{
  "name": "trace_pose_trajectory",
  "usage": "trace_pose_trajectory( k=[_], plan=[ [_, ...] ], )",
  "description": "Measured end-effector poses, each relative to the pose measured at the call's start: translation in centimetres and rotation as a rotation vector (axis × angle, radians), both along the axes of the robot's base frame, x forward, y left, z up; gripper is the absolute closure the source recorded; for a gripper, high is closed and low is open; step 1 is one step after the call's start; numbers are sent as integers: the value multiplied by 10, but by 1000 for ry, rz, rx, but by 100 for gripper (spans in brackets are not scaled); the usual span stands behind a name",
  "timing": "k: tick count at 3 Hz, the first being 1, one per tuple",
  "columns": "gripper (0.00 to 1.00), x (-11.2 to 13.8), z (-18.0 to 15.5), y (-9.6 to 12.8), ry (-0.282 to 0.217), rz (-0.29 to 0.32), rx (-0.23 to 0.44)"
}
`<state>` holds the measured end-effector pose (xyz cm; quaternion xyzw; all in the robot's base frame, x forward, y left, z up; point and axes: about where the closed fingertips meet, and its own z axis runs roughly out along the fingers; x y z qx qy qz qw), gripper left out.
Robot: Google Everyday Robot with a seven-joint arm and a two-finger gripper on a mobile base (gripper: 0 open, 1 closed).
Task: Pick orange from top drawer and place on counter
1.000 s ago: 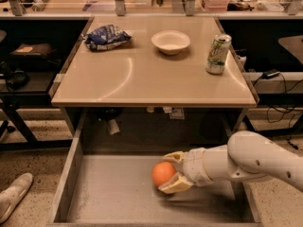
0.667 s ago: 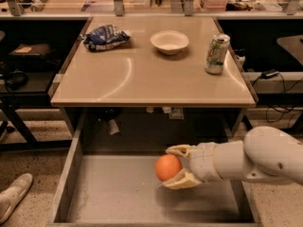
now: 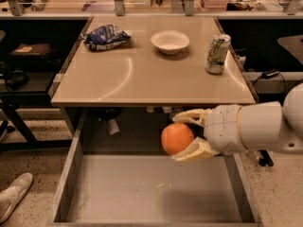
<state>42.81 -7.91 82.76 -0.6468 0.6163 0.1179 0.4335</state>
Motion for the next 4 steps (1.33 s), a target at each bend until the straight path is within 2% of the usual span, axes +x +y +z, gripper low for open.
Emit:
trace_pose_trajectory(
  k=[1, 2, 3, 4],
  plan=[
    [100, 30, 54, 3, -56, 28, -14],
    [100, 39, 77, 10, -98, 37, -7],
    [100, 39, 75, 10, -95, 38, -9],
    [100, 68, 90, 5, -157, 14, 2]
  ],
)
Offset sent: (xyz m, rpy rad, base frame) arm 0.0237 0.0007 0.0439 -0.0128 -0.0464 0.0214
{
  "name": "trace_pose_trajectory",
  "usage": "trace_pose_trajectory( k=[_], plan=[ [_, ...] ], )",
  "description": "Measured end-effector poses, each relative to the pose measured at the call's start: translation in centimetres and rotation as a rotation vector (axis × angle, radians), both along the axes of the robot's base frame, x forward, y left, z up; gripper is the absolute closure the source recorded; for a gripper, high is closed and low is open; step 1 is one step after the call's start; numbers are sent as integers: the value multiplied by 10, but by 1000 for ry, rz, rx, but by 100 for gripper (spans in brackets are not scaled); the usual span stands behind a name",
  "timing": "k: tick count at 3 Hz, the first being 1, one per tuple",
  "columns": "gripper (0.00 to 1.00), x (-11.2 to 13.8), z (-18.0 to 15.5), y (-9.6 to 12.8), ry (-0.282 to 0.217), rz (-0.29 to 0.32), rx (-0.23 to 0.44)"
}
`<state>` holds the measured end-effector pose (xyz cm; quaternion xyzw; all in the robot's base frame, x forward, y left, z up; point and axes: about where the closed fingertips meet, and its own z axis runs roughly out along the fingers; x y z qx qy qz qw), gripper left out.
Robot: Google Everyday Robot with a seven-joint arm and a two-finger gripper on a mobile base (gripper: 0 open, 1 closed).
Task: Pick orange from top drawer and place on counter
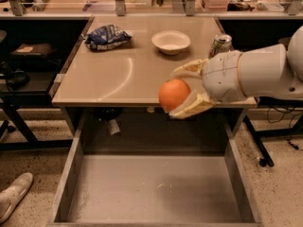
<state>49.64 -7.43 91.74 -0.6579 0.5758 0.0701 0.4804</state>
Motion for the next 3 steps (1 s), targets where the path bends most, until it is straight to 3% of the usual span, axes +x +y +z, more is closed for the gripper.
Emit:
trace_pose_trajectory(
  k=[1, 2, 3],
  plan=[
    [100, 59, 22, -3, -76, -29, 59],
    [100, 108, 31, 2, -92, -25, 138],
    [100, 148, 22, 12, -63, -21, 178]
  ],
)
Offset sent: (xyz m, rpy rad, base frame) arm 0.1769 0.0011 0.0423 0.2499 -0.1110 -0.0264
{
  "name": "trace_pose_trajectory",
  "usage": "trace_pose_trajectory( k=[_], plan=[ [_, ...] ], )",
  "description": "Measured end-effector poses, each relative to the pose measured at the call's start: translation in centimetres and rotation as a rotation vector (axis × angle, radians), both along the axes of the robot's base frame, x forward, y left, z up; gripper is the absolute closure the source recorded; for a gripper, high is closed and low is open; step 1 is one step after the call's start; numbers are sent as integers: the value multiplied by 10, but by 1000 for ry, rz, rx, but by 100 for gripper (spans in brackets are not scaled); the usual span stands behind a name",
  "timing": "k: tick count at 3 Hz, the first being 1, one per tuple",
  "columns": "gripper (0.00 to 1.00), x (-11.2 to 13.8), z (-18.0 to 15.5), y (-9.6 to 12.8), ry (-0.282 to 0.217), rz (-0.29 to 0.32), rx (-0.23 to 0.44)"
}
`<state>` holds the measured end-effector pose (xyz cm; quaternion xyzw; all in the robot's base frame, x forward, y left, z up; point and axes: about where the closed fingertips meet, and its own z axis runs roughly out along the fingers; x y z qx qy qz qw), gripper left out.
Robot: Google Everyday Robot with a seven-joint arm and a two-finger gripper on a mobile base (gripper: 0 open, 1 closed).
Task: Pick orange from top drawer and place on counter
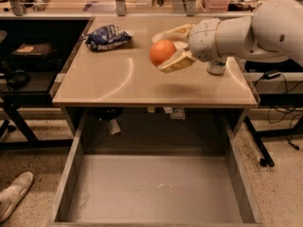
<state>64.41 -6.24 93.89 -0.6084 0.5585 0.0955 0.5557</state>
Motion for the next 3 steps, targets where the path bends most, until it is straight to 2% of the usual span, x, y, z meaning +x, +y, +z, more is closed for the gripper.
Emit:
trace_pose_trajectory(
  k=[1, 2, 3],
  plan=[
    [100, 29, -25, 15, 55, -9, -38],
    [100, 54, -49, 16, 100, -43, -85],
    [100, 71, -73, 7, 146, -90, -110]
  ],
)
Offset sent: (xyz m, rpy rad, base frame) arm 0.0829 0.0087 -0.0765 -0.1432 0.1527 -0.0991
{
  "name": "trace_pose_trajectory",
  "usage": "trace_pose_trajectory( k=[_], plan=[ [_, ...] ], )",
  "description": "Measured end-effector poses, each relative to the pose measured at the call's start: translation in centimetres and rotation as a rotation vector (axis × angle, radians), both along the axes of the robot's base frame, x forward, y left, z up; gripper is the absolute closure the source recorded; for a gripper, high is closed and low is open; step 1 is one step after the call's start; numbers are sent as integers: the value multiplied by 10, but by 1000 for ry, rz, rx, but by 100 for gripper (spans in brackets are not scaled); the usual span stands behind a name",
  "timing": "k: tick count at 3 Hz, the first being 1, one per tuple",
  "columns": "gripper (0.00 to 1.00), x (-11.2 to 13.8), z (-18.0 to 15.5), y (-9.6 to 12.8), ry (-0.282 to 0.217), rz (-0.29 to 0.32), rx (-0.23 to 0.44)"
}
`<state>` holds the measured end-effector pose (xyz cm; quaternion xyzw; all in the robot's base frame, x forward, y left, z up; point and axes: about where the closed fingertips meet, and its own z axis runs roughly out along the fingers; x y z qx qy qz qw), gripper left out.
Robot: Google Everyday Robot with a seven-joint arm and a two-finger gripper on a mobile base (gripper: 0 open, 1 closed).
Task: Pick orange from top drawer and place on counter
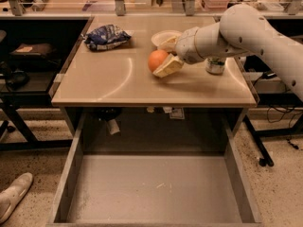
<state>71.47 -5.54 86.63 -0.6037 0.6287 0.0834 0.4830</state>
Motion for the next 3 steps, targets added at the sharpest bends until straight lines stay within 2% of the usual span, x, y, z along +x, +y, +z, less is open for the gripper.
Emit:
trace_pose_trajectory(
  k=[1, 3],
  plan=[
    [100, 9, -15, -7, 29, -31, -10],
    [57, 9, -16, -7, 30, -32, -10]
  ],
)
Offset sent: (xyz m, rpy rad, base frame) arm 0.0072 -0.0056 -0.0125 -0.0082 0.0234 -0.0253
